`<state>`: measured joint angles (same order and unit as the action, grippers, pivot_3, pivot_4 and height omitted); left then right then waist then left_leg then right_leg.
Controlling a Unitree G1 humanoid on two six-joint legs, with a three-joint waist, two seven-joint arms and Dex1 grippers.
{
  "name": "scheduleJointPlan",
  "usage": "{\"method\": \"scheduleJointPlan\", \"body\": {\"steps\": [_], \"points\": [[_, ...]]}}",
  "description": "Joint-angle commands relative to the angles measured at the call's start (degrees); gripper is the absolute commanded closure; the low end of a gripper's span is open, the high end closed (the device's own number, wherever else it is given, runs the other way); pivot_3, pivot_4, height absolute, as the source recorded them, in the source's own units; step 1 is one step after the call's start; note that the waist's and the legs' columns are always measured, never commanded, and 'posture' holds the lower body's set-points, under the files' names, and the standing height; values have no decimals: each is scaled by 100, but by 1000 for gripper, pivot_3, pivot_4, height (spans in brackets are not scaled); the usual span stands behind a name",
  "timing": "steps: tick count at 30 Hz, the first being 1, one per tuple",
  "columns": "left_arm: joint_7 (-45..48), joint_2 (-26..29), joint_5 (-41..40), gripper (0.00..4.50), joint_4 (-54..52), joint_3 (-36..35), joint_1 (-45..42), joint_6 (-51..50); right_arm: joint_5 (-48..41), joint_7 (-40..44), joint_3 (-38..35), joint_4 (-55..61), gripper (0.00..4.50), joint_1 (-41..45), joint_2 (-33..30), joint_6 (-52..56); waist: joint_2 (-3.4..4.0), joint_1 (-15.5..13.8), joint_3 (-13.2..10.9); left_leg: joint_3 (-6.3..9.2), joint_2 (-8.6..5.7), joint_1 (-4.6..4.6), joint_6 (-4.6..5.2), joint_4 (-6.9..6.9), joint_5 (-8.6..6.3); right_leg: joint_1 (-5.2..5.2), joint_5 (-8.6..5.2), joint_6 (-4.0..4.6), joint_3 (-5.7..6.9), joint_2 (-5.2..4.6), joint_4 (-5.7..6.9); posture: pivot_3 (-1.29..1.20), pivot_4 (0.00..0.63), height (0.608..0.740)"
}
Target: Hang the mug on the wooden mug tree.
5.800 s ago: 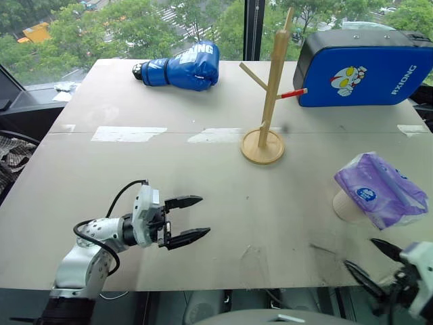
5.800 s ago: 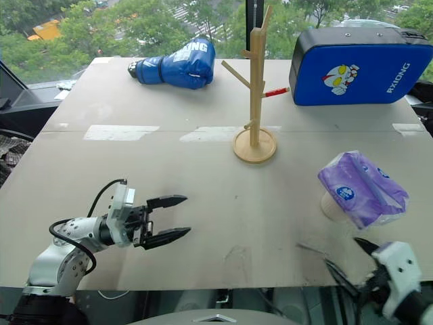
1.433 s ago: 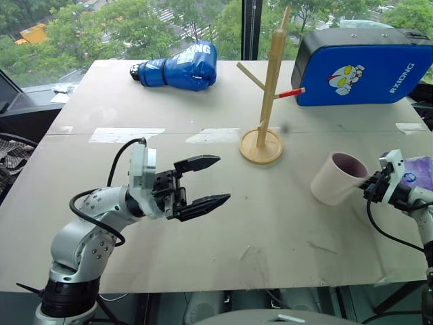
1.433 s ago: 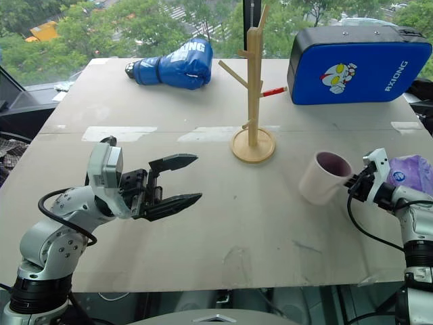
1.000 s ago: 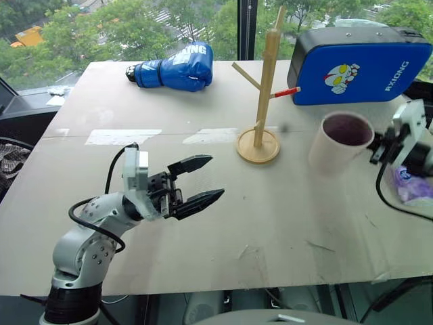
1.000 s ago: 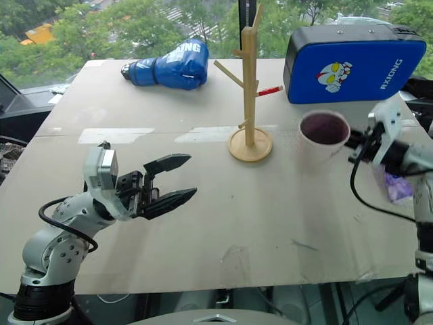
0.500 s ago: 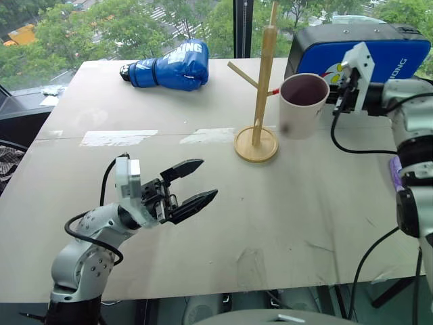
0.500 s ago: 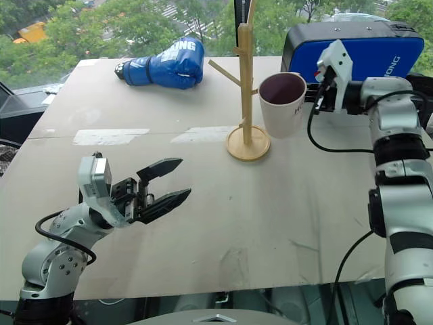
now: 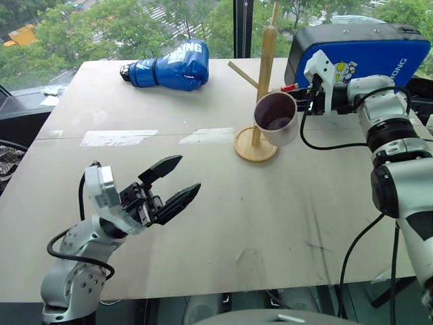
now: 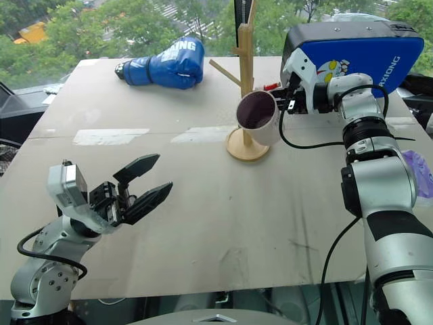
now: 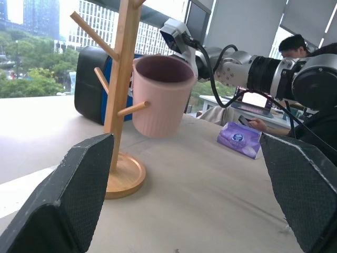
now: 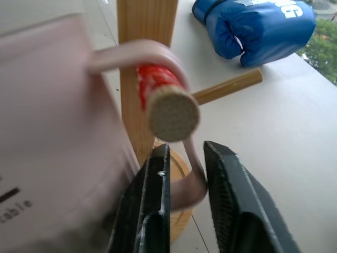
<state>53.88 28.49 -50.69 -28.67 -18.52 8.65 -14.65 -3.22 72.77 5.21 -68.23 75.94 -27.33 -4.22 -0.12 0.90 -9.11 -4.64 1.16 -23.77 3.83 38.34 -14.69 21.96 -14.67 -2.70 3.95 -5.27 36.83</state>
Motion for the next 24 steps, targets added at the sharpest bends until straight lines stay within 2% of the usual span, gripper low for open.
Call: {"method": "scheduleJointPlan", "body": {"steps": [1,4,7,9,13,14,15,16,17,18,21,24], "points": [[-88,-24,157,0,-126,25,-84,169,-152,-74,-370,571,1633,-305,-514,-125,0,-28,0,2,-4,-2,0,0,0,-1,0,0,1,2,0,0,150,731],[-308,-26,517,0,-38,224,-197,183,-355,-96,-633,1262,1633,-838,-914,248,-1,-29,0,1,-14,-3,1,1,0,-3,0,-1,1,0,-2,0,150,731],[-501,60,835,0,80,539,-313,-41,-626,-297,-1027,2356,1633,-1838,-1419,817,-2,-60,1,4,-15,-3,1,1,0,-8,1,-2,5,-14,-3,0,150,731],[-626,127,1033,0,137,713,-372,-188,-877,-468,-1319,3368,1633,-2654,-1675,1338,0,-55,0,12,-15,-2,1,0,0,-14,0,-2,19,-22,-5,0,150,731],[-560,257,1300,0,420,862,-422,-217,-1225,-1248,-2219,5809,1633,-4874,-1910,2268,8,-18,-1,15,-9,1,0,-7,0,-13,-1,-2,19,-21,-3,0,150,731],[-504,297,1347,0,502,881,-438,-212,-1360,-1368,-2439,6354,1210,-5420,-1866,2487,10,-17,0,12,-5,5,0,-6,0,-12,-1,-2,18,-19,-2,0,150,731],[-460,336,1392,0,572,907,-453,-215,-1531,-1469,-2654,6897,1110,-5949,-1783,2705,11,-25,0,13,-4,5,-1,-7,1,-15,-1,-3,18,-19,-1,0,150,731],[-440,368,1441,0,646,920,-475,-206,-1642,-1684,-2870,7461,791,-6467,-1640,2901,11,-40,0,13,-2,7,-2,-6,1,-15,-1,-3,19,-18,-1,0,150,731],[-424,407,1463,0,714,921,-493,-222,-1695,-1905,-3034,7931,275,-6917,-1493,3019,11,-39,0,16,-1,6,-3,-6,1,-15,-1,-3,21,-17,-1,0,150,731],[-396,453,1479,0,784,918,-509,-234,-1692,-2140,-3164,8339,67,-7319,-1344,3062,11,-41,0,19,0,8,-3,-6,1,-16,-1,-4,19,-16,0,0,150,731],[-291,560,1562,0,922,911,-521,-195,-1620,-2978,-3440,9276,67,-8139,-692,3011,10,-34,1,21,0,9,-5,-5,0,-16,-2,-6,16,-16,0,0,150,731],[-224,631,1592,0,996,903,-491,-204,-1392,-3562,-3345,10023,67,-8916,-84,2791,9,-37,4,21,0,11,-7,-3,-1,-16,-2,-6,10,-16,0,0,150,731]]}}
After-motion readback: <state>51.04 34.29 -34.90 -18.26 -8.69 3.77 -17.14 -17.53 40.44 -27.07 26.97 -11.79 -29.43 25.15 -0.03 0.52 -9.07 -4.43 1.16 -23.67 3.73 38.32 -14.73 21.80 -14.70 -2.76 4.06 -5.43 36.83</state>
